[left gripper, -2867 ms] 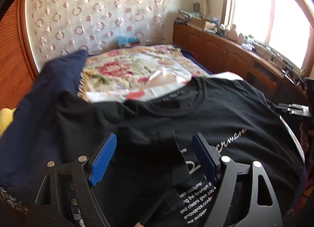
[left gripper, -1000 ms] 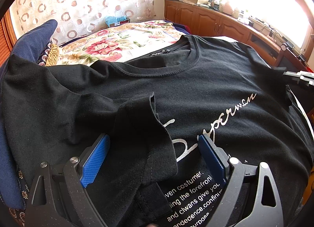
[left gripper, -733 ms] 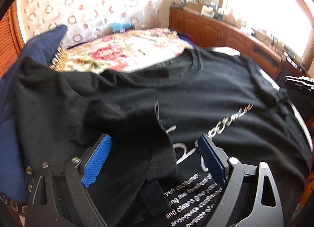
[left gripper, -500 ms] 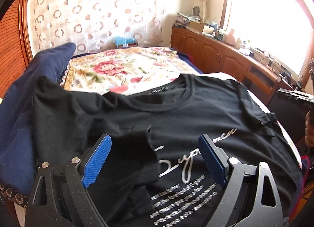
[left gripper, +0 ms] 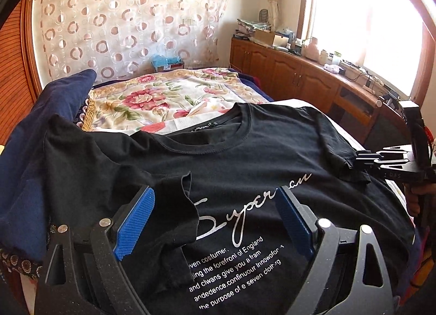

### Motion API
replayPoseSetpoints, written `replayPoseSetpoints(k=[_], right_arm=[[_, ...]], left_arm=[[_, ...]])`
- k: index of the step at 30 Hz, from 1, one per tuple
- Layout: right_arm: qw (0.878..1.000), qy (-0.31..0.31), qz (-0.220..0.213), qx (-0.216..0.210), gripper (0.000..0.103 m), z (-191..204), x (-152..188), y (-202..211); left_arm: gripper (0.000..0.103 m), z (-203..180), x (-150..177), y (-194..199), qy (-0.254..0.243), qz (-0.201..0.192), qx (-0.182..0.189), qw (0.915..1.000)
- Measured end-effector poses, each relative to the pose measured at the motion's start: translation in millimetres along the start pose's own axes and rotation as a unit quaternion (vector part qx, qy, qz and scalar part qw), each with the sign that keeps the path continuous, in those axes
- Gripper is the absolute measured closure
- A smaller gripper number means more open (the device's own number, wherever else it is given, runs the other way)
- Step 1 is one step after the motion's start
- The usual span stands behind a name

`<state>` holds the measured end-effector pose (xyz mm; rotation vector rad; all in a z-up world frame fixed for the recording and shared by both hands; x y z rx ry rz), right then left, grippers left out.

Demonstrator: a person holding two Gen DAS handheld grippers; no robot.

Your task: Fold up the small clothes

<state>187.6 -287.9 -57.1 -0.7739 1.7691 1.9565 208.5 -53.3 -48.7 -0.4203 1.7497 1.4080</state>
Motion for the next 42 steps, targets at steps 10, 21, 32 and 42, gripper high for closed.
replayPoseSetpoints(k=[10, 21, 32, 42], right_arm=[[0.997, 0.051, -0.052, -0.03, 0.101, 26.1, -45.9, 0.9], [0.987, 0.113, -0.078, -0.086, 0.101, 85.8, -122.3, -43.8], [0.993, 0.074, -0.062, -0.067, 0.087, 65.4, -115.5, -55.5], [0.996, 0.068, -0.004, -0.054, 0.087, 57.4, -28.0, -48.6]], left_arm=[[0.012, 2.8, 6.8, -2.2, 0.008, 0.006, -0.003, 0.9999], [0.012, 14.0, 16.4, 4.5, 0.021, 0.01, -0.02, 0.9995], [0.012, 25.0, 28.1, 4.6, 0.031, 0.022, -0.026, 0.999], [0.012, 30.8, 36.4, 11.8, 0.037, 0.022, -0.031, 0.9986]])
Point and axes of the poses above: each gripper's, at about its wrist camera, not at the fingertips, and y roughly against the way its jaws point, z to its left, x to its underside, the point moved 4 cm from there along -y, roughly the way its jaws point, and after that the axes turned 4 degrees about -y, right-handed, at the moved point
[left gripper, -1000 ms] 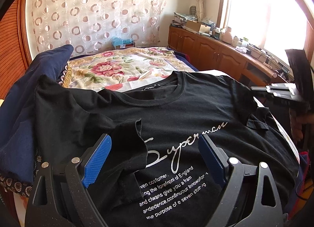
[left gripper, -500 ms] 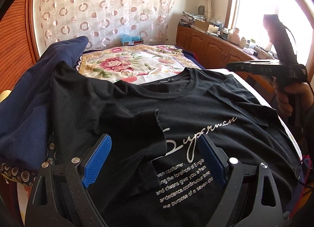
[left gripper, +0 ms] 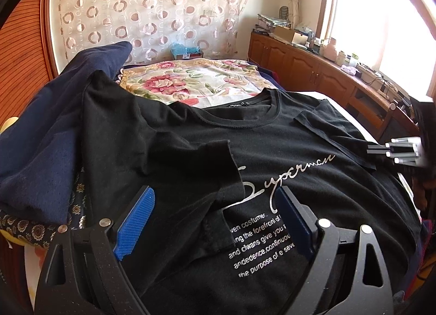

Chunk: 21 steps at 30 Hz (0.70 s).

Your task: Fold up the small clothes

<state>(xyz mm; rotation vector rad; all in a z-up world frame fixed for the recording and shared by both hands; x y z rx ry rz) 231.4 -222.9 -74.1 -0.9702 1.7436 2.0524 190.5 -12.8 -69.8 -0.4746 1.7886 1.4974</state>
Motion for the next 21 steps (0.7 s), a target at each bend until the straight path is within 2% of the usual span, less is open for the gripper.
replayPoseSetpoints(k=[4, 10, 14, 21], right_arm=[[1.0, -0.007, 0.014, 0.0, 0.083, -0.3, 13.0, -4.5], [1.0, 0.001, 0.014, 0.016, 0.083, -0.7, 11.8, -3.8], [0.999, 0.024, 0.02, 0.021, 0.074, 5.6, 13.4, -2.6], [0.999, 0.026, 0.02, 0.034, 0.073, 3.2, 17.7, 2.0]], left_arm=[[0.012, 4.5, 3.2, 5.0, 0.002, 0.0, -0.009, 1.0], [0.012, 17.1, 8.5, 10.5, 0.014, 0.0, -0.021, 0.9997], [0.012, 22.5, 12.6, 10.5, 0.018, 0.003, -0.027, 0.9995], [0.012, 27.2, 15.0, 5.9, 0.027, 0.007, -0.03, 0.9991]])
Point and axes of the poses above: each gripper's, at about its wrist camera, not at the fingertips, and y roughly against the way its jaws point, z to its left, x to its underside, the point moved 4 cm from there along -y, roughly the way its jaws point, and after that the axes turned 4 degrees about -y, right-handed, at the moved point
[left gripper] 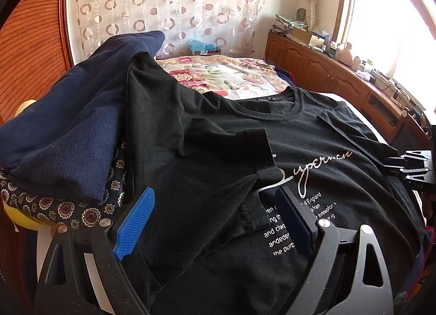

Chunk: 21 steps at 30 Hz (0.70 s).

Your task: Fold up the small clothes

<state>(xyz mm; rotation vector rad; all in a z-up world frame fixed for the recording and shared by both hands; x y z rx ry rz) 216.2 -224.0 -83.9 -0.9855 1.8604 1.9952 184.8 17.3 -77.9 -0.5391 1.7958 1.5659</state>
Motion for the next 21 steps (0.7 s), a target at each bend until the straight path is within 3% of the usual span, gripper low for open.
replayPoseSetpoints(k=[5, 12, 15, 21], right_arm=[[0.999, 0.017, -0.005, 0.027, 0.093, -1.2, 0.3, 3.0], [1.0, -0.004, -0.013, -0.026, 0.095, 4.3, -7.1, 18.6], [0.998, 0.001, -0.017, -0.053, 0.095, 15.5, -10.0, 25.6], [0.998, -0.008, -0.015, -0.063, 0.093, 20.5, -8.2, 20.6]], left_arm=[[0.012, -0.9, 1.6, -1.3, -0.001, 0.001, -0.002, 1.0], [0.012, -3.9, 5.0, 3.2, -0.008, -0.001, 0.006, 0.9999], [0.021, -8.6, 9.0, 6.0, -0.013, 0.002, 0.027, 0.9995], [0.04, -19.0, 13.5, 8.4, -0.026, 0.009, 0.049, 0.9984]])
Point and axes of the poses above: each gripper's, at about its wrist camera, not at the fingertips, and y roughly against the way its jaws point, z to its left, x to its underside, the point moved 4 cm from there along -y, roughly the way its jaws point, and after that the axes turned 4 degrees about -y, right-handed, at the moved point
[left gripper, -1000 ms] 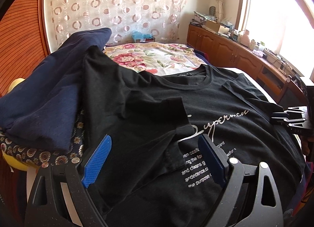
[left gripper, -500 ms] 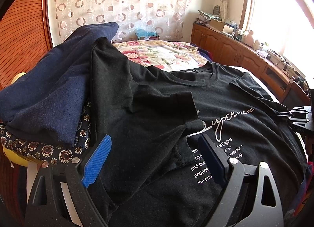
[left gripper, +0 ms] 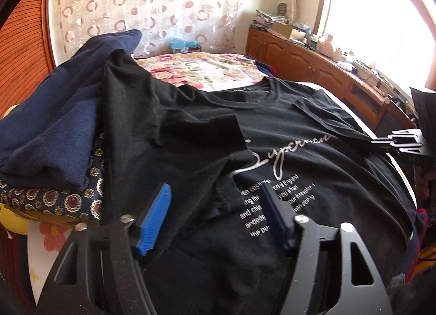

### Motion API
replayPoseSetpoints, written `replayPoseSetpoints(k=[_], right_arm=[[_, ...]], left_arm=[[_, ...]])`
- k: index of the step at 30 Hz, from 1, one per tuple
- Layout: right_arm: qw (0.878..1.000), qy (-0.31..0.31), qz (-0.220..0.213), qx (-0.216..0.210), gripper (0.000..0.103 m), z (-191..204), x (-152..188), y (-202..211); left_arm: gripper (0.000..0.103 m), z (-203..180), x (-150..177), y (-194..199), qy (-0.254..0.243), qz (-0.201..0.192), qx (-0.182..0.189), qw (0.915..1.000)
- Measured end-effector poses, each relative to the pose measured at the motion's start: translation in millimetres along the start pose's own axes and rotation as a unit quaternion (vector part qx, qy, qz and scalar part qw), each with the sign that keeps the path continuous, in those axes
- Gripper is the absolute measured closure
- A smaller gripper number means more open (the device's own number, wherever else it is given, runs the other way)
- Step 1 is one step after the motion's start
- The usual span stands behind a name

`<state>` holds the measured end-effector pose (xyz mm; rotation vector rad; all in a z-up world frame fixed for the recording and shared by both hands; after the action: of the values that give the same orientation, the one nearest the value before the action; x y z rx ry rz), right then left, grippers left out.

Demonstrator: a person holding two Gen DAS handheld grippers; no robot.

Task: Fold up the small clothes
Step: 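Grasp the shirt sleeve with the left tool and fold it inward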

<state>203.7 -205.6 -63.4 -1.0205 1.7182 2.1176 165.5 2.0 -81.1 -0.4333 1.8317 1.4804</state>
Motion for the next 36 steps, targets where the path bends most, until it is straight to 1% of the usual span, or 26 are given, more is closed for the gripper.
replayPoseSetpoints(k=[1, 2, 4, 7, 10, 12, 16, 18, 20, 23, 25, 27, 29, 30, 34, 36], right_arm=[[1.0, -0.001, -0.002, 0.0, 0.088, -0.9, -0.9, 0.4], [1.0, -0.002, -0.006, 0.002, 0.085, -0.7, -1.5, 1.3], [1.0, -0.004, -0.01, -0.003, 0.081, -0.5, -3.4, 4.7], [1.0, -0.004, -0.021, -0.009, 0.075, -0.5, -6.1, 11.2], [1.0, -0.005, -0.03, -0.003, 0.07, -4.2, -6.8, 15.1], [0.999, -0.007, -0.031, 0.012, 0.069, -10.2, -5.6, 13.1], [0.997, -0.019, -0.022, 0.078, 0.069, -31.6, 1.1, -2.5], [0.995, -0.032, -0.015, 0.092, 0.069, -41.8, 5.6, -10.7], [0.994, -0.042, -0.01, 0.099, 0.069, -49.5, 10.7, -17.7], [0.994, -0.049, -0.03, 0.089, 0.068, -52.5, 14.4, -16.8], [0.994, -0.044, -0.037, 0.091, 0.068, -51.5, 16.6, -17.1], [0.994, -0.046, -0.037, 0.088, 0.067, -51.9, 17.0, -17.4], [0.995, -0.049, -0.038, 0.082, 0.067, -53.1, 18.0, -17.3], [0.995, -0.05, -0.037, 0.081, 0.066, -53.7, 16.5, -20.0], [0.995, -0.047, -0.037, 0.079, 0.064, -52.4, 14.5, -19.3], [0.995, -0.046, -0.036, 0.078, 0.063, -51.8, 13.8, -19.6]], left_arm=[[0.045, -1.4, 0.4, -0.7, -0.001, 0.002, 0.005, 1.0], [0.05, -2.8, 1.0, -1.7, -0.002, 0.004, 0.009, 1.0], [0.054, -6.3, 1.6, -4.0, -0.004, 0.009, 0.017, 0.9998], [0.055, -13.8, 3.2, -7.7, -0.012, 0.015, 0.03, 0.9994], [0.055, -16.5, 5.0, -15.7, -0.019, 0.028, 0.02, 0.9992], [0.055, -15.8, 6.5, -21.8, -0.019, 0.04, 0.012, 0.999], [0.057, -15.8, 5.3, -28.5, -0.033, 0.05, -0.002, 0.9982], [0.061, -16.4, 4.7, -29.7, -0.038, 0.051, -0.005, 0.998], [0.076, -15.9, 4.4, -30.3, -0.044, 0.049, -0.015, 0.9977], [0.09, -16.2, 4.7, -27.8, -0.046, 0.047, -0.015, 0.9977], [0.093, -17.8, 4.8, -24.8, -0.046, 0.042, -0.013, 0.998], [0.093, -19.9, 3.8, -17.3, -0.035, 0.032, 0.008, 0.9988], [0.093, -25.3, 1.2, -9.9, -0.037, 0.024, 0.011, 0.999], [0.093, -28.8, -0.3, -5.9, -0.036, 0.021, 0.02, 0.9989], [0.093, -37.8, -5.3, 1.2, -0.018, 0.027, 0.06, 0.9977], [0.093, -39.9, -6.8, 0.3, -0.015, 0.03, 0.063, 0.9975]])
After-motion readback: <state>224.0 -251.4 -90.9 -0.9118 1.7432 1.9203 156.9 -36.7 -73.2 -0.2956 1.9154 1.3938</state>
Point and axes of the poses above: each gripper's, at about its wrist camera, not at the fingertips, and y roughly against the way its jaws point, z to its left, x to its underside, the point moved 4 cm from there along -y, roughly the way its jaws point, and after that the axes turned 4 degrees about -y, right-handed, at the moved point
